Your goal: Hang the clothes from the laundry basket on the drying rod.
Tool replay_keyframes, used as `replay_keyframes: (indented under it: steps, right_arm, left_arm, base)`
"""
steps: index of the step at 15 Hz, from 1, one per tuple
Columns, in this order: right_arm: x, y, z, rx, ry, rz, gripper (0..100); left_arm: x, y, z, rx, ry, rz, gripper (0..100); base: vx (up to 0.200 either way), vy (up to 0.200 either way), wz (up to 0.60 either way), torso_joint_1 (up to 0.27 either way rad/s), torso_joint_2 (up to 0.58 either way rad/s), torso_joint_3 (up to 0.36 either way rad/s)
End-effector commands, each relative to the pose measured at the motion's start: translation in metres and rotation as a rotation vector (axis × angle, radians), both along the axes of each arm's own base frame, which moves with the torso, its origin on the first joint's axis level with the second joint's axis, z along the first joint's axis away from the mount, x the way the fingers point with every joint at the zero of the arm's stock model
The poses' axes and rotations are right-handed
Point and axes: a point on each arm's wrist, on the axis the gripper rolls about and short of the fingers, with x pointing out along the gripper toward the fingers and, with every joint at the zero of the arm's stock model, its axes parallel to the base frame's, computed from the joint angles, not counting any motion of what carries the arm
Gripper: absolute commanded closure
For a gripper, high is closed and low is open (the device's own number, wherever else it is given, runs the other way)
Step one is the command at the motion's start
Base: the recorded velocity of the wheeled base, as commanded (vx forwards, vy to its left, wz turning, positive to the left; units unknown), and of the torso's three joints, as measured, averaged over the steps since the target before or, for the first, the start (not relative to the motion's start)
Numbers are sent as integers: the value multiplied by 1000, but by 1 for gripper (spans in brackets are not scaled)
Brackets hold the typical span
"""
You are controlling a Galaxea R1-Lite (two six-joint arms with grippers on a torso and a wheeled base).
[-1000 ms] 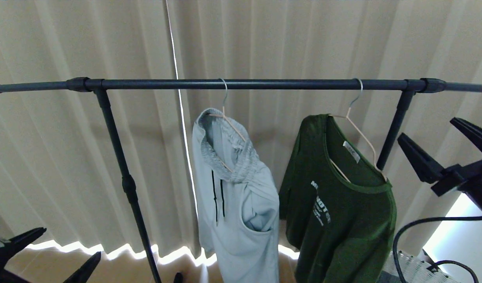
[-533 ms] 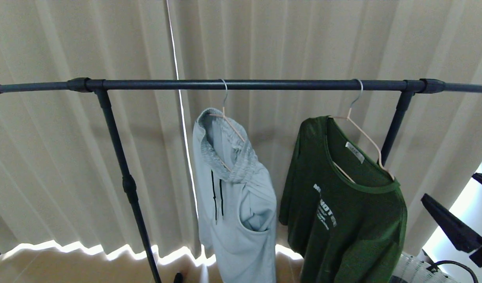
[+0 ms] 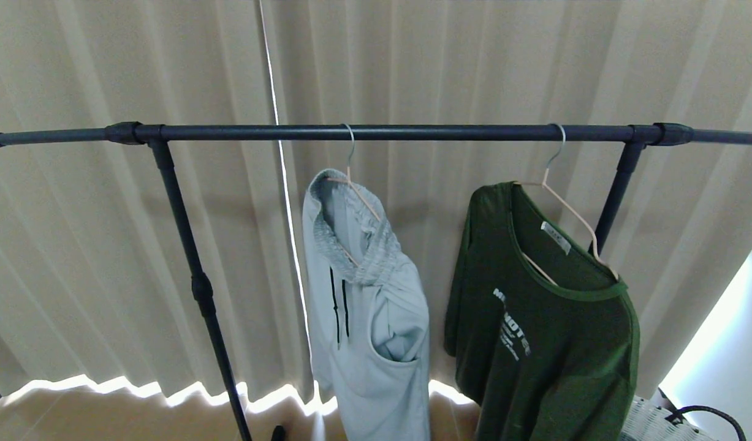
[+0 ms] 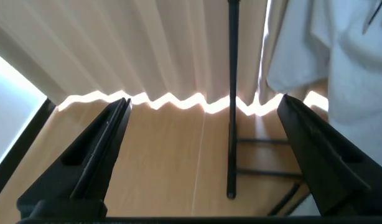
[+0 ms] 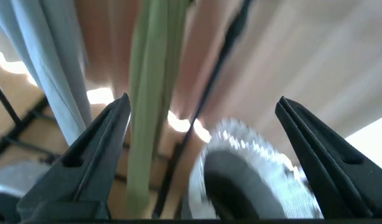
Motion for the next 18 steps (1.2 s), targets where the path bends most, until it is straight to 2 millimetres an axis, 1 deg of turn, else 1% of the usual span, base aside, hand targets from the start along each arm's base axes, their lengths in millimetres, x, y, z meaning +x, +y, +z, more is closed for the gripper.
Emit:
replay_keyframes:
  steps: [1,3,5,11,14,16,18]
  right_arm:
    - [-19,-5,-4,72,-121,-47,0]
    - [-20,-5,-6,139,-105,-97,0]
    - [-21,-7,-5,149,-117,-146,0]
    - [-21,-7,-5,137,-122,-233,0]
    - [-22,-4,-5,128,-134,-374,0]
    - [-26,-3,-7,143,-180,-366,0]
    - [-29,0,-10,183,-220,-269,0]
  left_arm:
    - [-11,0,-11,-1,-90,13,0]
    - [-15,0,-16,22,-132,1,0]
    - [-13,0,-19,55,-127,-7,0]
    - [-12,-1,-19,54,-139,-27,0]
    - [-12,0,-19,29,-145,-19,0]
    - [-12,0,-18,3,-152,-13,0]
    - [-12,0,-18,3,-154,-13,0]
  base:
    - [0,0,0,0,0,0]
    - [0,0,0,0,0,0]
    - [0,0,0,0,0,0]
    - [0,0,0,0,0,0]
    - [0,0,0,0,0,0]
    - [0,0,0,0,0,0]
    - [0,0,0,0,0,0]
